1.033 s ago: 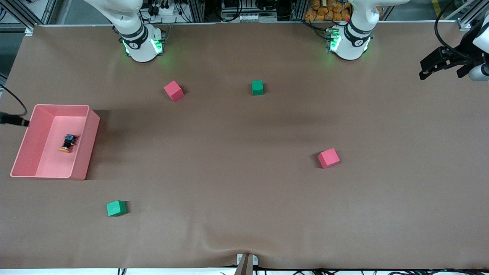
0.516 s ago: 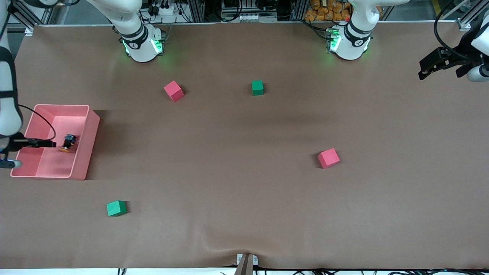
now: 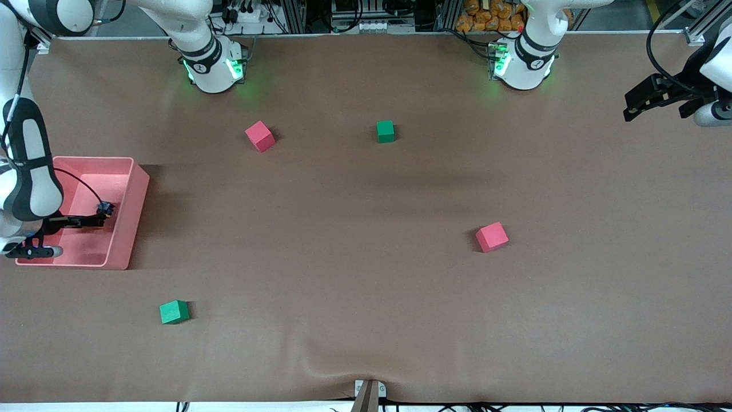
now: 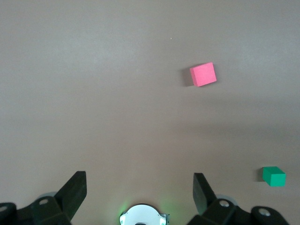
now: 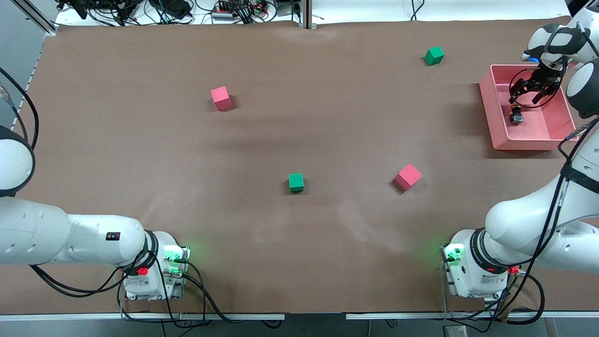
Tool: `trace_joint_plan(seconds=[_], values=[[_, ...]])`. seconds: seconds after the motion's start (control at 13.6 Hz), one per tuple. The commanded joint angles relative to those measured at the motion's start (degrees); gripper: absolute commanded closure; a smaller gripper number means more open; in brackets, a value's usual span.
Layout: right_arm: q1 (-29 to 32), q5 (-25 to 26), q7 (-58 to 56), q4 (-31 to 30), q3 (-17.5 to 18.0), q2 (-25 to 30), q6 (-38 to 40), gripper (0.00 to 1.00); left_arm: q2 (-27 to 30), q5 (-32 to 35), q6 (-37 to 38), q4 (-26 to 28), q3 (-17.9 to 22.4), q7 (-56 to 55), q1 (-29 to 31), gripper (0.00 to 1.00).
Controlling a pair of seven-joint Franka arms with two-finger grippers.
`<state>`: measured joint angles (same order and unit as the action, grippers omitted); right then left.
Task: Place and upright button with both arms
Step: 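Reach the right gripper down into the pink tray to the button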
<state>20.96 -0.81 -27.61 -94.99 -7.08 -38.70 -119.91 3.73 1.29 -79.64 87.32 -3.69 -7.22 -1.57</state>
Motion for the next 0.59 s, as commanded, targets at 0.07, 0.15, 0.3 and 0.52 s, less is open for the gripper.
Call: trace_joint_plan(seconds=[0.07,0.15,0.3,0.52], values=[[1.72,-2.62,-1.83,-0.46,1.11,-1.11,-1.2,0.3,-0.12,0.65,0.71,-0.48,-0.18,0.27,0.07,0.0],[1.72,-2.8,-1.84,-0.46,1.11,-1.38,-1.29,0.52,-0.12,0.65,0.71,-0.48,-0.27,0.36,0.07,0.0],[1.72,-2.88,-2.36,-0.37,1.11,-1.38,-1.12,1.0,-0.38,0.65,0.71,-0.48,-0.27,0.36,0.07,0.0],[1.28,-2.8,-2.27,0.06,1.11,-1.03,0.02,1.0,-0.47,0.74,0.54,-0.57,-0.18,0.45,0.07,0.0]])
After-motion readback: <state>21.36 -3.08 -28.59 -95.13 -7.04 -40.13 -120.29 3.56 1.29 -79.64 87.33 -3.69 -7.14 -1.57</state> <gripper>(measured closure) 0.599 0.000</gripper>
